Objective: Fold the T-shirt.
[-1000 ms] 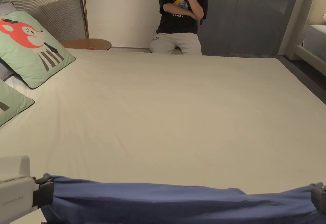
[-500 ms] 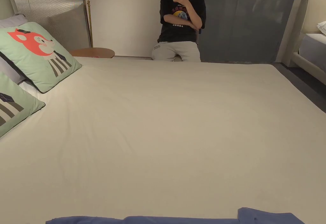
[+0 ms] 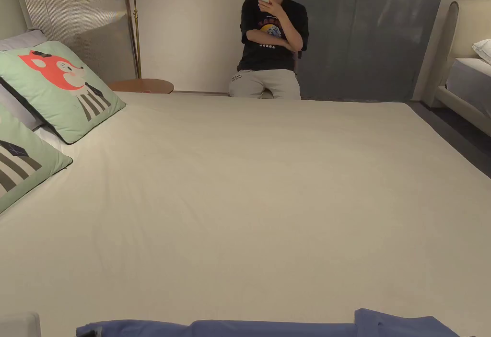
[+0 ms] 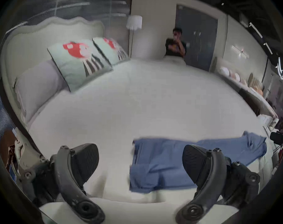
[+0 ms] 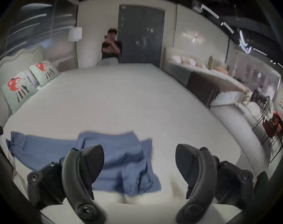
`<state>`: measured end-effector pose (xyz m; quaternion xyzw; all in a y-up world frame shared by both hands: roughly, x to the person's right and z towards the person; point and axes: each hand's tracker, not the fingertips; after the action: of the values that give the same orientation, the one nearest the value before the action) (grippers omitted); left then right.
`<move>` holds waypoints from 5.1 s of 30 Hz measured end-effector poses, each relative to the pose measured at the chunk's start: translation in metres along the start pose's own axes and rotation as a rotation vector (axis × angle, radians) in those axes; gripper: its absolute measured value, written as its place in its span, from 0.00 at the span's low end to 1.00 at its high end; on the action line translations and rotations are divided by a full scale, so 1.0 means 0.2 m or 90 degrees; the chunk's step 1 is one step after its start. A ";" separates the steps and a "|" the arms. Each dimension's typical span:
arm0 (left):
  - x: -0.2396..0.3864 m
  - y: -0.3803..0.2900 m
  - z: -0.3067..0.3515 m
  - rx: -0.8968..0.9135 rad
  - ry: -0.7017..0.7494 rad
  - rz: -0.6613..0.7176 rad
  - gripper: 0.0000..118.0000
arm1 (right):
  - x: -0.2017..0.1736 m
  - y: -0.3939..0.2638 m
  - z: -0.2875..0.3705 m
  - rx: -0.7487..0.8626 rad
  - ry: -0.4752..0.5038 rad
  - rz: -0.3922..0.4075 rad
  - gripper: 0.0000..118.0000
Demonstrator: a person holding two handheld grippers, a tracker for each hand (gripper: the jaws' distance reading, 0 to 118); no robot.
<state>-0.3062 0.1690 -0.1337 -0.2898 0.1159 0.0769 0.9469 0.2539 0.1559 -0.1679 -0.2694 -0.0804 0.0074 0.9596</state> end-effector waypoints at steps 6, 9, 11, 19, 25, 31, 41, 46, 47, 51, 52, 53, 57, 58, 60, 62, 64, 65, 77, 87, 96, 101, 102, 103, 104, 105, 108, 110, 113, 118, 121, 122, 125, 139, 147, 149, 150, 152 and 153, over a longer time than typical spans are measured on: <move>0.14 0.09 0.16 0.065 -0.026 -0.027 0.64 | -0.07 0.10 0.11 0.087 0.031 0.001 0.51; 0.12 0.06 0.09 0.062 -0.026 -0.038 0.00 | -0.13 0.10 0.11 0.087 0.034 0.004 0.00; 0.13 0.03 0.07 0.038 -0.053 -0.027 0.00 | -0.14 0.10 0.10 0.078 0.056 0.025 0.00; -0.13 0.02 -0.04 -0.052 -0.181 0.135 0.00 | -0.21 0.07 0.10 0.071 0.062 0.020 0.00; -0.46 -0.05 -0.25 -0.154 -0.326 0.298 0.79 | -0.34 0.07 0.16 0.097 0.064 0.023 0.00; -0.75 -0.16 -0.50 -0.199 -0.405 0.439 0.94 | -0.50 0.09 0.19 0.113 0.080 0.023 0.00; -0.48 -0.17 -0.62 -0.290 -0.516 0.459 0.93 | -0.66 0.13 0.18 0.105 0.115 0.030 0.00; -0.42 -0.15 -0.73 -0.322 -0.516 0.398 0.43 | -0.72 0.16 0.19 0.110 0.127 0.027 0.00; -0.45 -0.15 -0.77 -0.332 -0.484 0.373 0.18 | -0.73 0.16 0.19 0.114 0.128 0.026 0.00; -0.45 -0.17 -0.75 -0.328 -0.476 0.383 0.07 | -0.75 0.16 0.20 0.139 0.118 0.040 0.00; -0.47 -0.16 -0.73 -0.321 -0.461 0.379 0.06 | -0.77 0.17 0.21 0.144 0.118 0.039 0.00; -0.49 -0.15 -0.71 -0.306 -0.457 0.375 0.06 | -0.78 0.17 0.21 0.149 0.118 0.038 0.00; -0.73 -0.16 -0.66 -0.260 -0.420 0.389 0.06 | -0.77 0.19 0.19 0.160 0.120 0.041 0.00; -0.76 -0.12 -0.60 -0.246 -0.406 0.398 0.06 | -0.77 0.19 0.20 0.162 0.122 0.039 0.00; -0.85 -0.07 -0.52 -0.224 -0.381 0.423 0.06 | -0.78 0.19 0.20 0.164 0.126 0.040 0.00; -0.95 -0.06 -0.47 -0.208 -0.352 0.428 0.06 | -0.79 0.19 0.20 0.167 0.130 0.041 0.00; -1.05 -0.09 -0.45 -0.199 -0.325 0.421 0.06 | -0.79 0.17 0.20 0.166 0.133 0.038 0.00; -1.05 -0.08 -0.43 -0.201 -0.332 0.416 0.06 | -0.79 0.17 0.20 0.164 0.137 0.035 0.00; -0.34 0.09 -0.37 -0.201 -0.520 0.250 0.06 | -0.79 0.17 0.27 0.172 0.162 0.023 0.00; 0.51 -0.12 -0.53 -0.312 -0.473 0.113 0.06 | -0.57 0.12 0.30 0.172 0.125 -0.014 0.00; 0.61 -0.16 -0.42 -0.221 -0.450 0.127 0.81 | -0.45 0.08 0.30 0.167 0.103 -0.047 0.00; 0.48 -0.11 -0.20 -0.006 -0.335 0.074 0.93 | -0.45 0.06 0.30 0.157 0.111 -0.062 0.00; 0.48 -0.12 -0.19 0.004 -0.297 0.049 0.91 | -0.46 0.06 0.30 0.155 0.113 -0.064 0.00; 0.49 -0.14 -0.19 0.022 -0.263 0.016 0.80 | -0.46 0.05 0.30 0.153 0.116 -0.064 0.00; 0.51 -0.17 -0.18 0.051 -0.227 -0.037 0.55 | -0.46 0.04 0.29 0.153 0.119 -0.064 0.00; 0.54 -0.21 -0.18 0.068 -0.173 -0.087 0.08 | -0.46 0.03 0.29 0.152 0.122 -0.065 0.00; 0.58 -0.31 -0.25 0.031 -0.187 -0.108 0.01 | -0.47 0.03 0.30 0.151 0.129 -0.068 0.00; 0.65 -0.37 -0.28 0.011 -0.201 -0.116 0.01 | -0.46 0.03 0.30 0.150 0.130 -0.070 0.00; 0.79 -0.46 -0.32 -0.024 -0.208 -0.179 0.01 | -0.41 0.02 0.31 0.154 0.126 -0.073 0.00; 1.02 -0.54 -0.29 -0.022 -0.225 -0.205 0.01 | -0.34 0.02 0.33 0.162 0.112 -0.080 0.00; 1.12 -0.52 -0.28 -0.014 -0.237 -0.201 0.01 | -0.28 0.02 0.31 0.163 0.102 -0.082 0.00; 1.16 -0.52 -0.27 -0.006 -0.236 -0.207 0.01 | -0.27 0.01 0.31 0.163 0.099 -0.083 0.00; 1.22 -0.50 -0.28 -0.005 -0.253 -0.206 0.01 | -0.30 0.01 0.34 0.162 0.093 -0.087 0.00; 1.09 -0.35 -0.15 0.015 -0.405 -0.123 0.01 | -0.30 0.02 0.31 0.162 0.100 -0.095 0.00; 0.49 -0.13 -0.24 0.008 -0.355 0.065 0.07 | -0.34 0.03 0.30 0.164 0.120 -0.090 0.00; 0.31 -0.10 -0.27 -0.007 -0.342 0.108 0.20 | -0.37 0.04 0.32 0.163 0.123 -0.092 0.00; 0.23 -0.09 -0.29 -0.027 -0.334 0.119 0.32 | -0.38 0.04 0.32 0.162 0.126 -0.093 0.00; 0.09 -0.08 -0.32 -0.063 -0.339 0.148 0.51 | -0.41 0.04 0.32 0.160 0.132 -0.091 0.00; 0.02 -0.08 -0.35 -0.095 -0.363 0.171 0.55 | -0.42 0.05 0.32 0.160 0.134 -0.090 0.00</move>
<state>-0.3119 0.1159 -0.1823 -0.3076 -0.1227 0.2872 0.8988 0.1612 0.1914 -0.1318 -0.1404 0.0036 -0.0782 0.9870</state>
